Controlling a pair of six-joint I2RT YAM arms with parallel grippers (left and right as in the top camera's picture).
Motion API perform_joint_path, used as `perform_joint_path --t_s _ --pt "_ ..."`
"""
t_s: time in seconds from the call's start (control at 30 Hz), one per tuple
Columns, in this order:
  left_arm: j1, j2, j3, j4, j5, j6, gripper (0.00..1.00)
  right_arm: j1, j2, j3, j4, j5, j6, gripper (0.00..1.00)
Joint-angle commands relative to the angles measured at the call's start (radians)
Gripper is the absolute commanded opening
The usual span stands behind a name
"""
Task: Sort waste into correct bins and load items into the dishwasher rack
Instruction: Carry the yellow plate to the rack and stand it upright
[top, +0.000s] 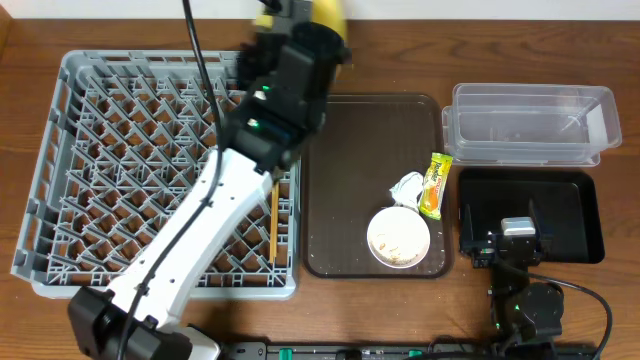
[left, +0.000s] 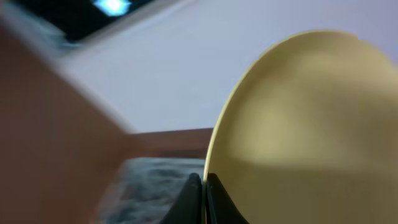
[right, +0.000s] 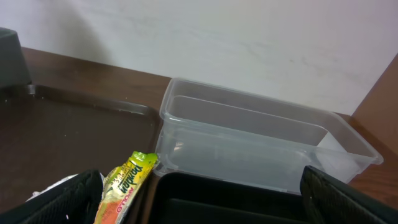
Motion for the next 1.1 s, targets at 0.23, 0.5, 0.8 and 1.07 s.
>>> perform_joint_path --t_s 0.23,0.5,0.8,1.07 --pt "0.265 0.047 -0.066 -0.013 -0.200 0.225 0.06 -0.005 0.000 -0.001 -0.004 -0.003 -0.010 0.99" --pt "0.348 0.086 -0.095 -0.013 -0.185 0.252 0.06 -0.005 0.000 -0.001 -0.004 -0.003 -0.010 0.99" --pt "0.341 0.188 -0.095 -0.032 -0.185 0.291 0.06 -0.005 0.000 -0.001 -0.004 -0.003 -0.010 0.99" --pt "0.297 0.198 -0.106 -0.042 -0.185 0.267 0.06 -0.005 0.000 -0.001 -0.004 -0.003 -0.010 0.99"
